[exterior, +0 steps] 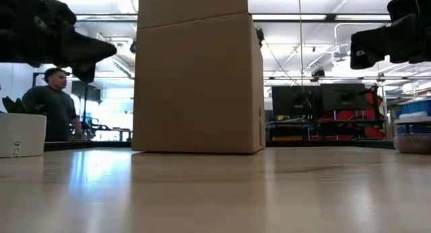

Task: Wrap mug
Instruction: Return to Home Position

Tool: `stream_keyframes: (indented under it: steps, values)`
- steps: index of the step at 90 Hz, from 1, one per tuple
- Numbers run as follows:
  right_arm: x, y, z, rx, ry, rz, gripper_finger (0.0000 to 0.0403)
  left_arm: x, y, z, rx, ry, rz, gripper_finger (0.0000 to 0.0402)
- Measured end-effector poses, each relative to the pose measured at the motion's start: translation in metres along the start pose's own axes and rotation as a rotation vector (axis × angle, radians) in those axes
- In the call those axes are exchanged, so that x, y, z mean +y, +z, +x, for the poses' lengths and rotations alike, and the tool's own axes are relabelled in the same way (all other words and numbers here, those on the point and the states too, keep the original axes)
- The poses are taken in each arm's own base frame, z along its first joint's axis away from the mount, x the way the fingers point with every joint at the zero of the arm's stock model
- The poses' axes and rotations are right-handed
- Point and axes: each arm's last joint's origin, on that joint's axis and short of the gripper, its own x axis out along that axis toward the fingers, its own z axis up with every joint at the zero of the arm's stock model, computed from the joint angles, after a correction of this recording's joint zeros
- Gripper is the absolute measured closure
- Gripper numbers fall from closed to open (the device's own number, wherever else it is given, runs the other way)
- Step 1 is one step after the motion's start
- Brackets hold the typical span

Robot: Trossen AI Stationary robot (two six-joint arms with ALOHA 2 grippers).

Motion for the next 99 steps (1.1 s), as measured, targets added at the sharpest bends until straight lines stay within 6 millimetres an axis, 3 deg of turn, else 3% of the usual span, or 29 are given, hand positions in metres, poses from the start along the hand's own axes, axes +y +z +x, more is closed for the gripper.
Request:
stream_keyframes:
  steps: [25,46,99]
  values:
    - [0.000,0.000,0.000,0.001,0.000,0.000,0.0389,0.002,0.009,-0.012,0.002,0.011,0.049,0.0381]
    - [0.000,0.000,0.000,0.001,0.000,0.001,0.0389,0.003,0.010,-0.016,0.029,0.016,-0.203,0.0381]
    - [0.000,0.000,0.000,0.000,0.000,0.001,0.0389,0.002,0.002,-0.009,0.127,0.041,-0.180,0.0381]
